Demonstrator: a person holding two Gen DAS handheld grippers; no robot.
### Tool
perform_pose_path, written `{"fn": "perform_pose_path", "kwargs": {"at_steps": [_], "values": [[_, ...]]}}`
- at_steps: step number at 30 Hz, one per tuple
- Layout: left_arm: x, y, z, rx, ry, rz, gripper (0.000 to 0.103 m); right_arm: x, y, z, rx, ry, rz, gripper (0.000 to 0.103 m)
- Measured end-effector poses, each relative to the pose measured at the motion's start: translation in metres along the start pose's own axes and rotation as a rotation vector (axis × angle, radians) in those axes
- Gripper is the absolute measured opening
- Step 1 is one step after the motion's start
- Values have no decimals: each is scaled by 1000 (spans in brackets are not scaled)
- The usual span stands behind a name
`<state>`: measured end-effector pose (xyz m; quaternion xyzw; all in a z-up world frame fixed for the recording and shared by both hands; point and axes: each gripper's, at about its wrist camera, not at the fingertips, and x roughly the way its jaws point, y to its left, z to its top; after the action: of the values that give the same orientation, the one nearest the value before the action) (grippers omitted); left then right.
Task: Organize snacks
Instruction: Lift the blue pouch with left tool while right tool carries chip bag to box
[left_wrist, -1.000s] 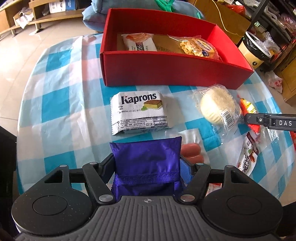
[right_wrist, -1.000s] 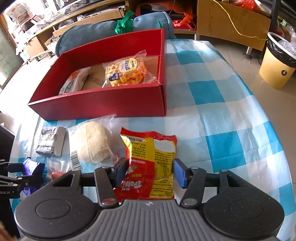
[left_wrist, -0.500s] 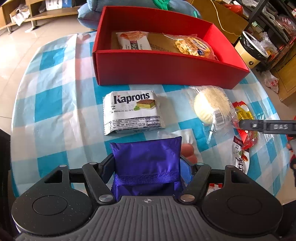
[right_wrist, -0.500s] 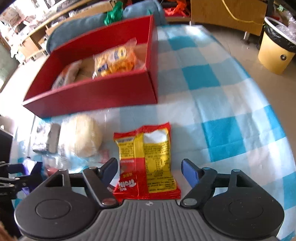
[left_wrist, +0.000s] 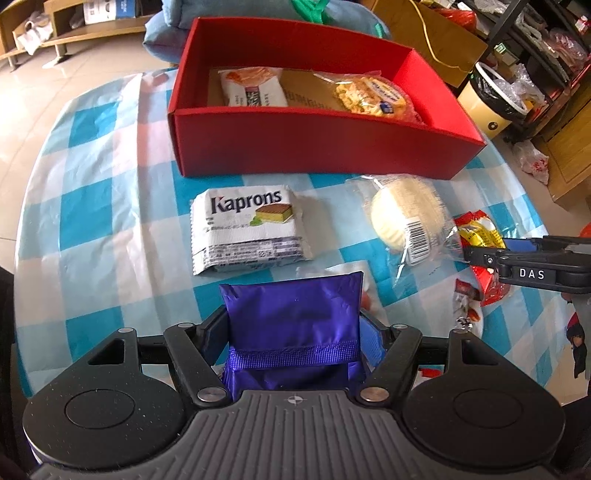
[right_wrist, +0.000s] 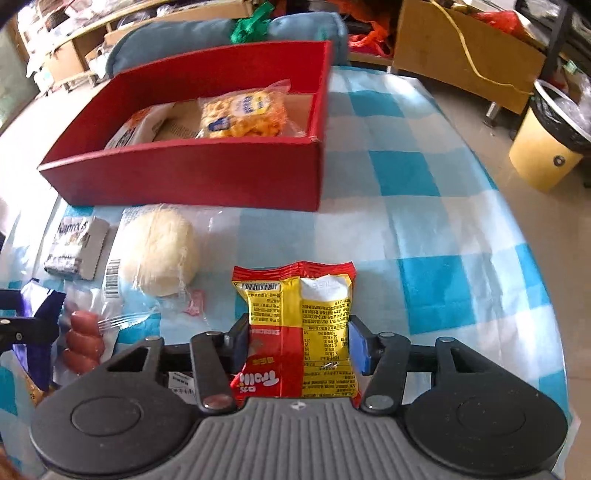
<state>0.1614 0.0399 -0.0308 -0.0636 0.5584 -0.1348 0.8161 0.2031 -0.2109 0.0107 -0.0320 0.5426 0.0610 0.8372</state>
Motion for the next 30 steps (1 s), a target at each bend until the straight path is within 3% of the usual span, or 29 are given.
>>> {"fn": "perform_pose_path", "kwargs": {"at_steps": [30], "values": [[-21,-14,31,-32,-108,-30,76,-49,24,27,-12,-181,126,48]]}}
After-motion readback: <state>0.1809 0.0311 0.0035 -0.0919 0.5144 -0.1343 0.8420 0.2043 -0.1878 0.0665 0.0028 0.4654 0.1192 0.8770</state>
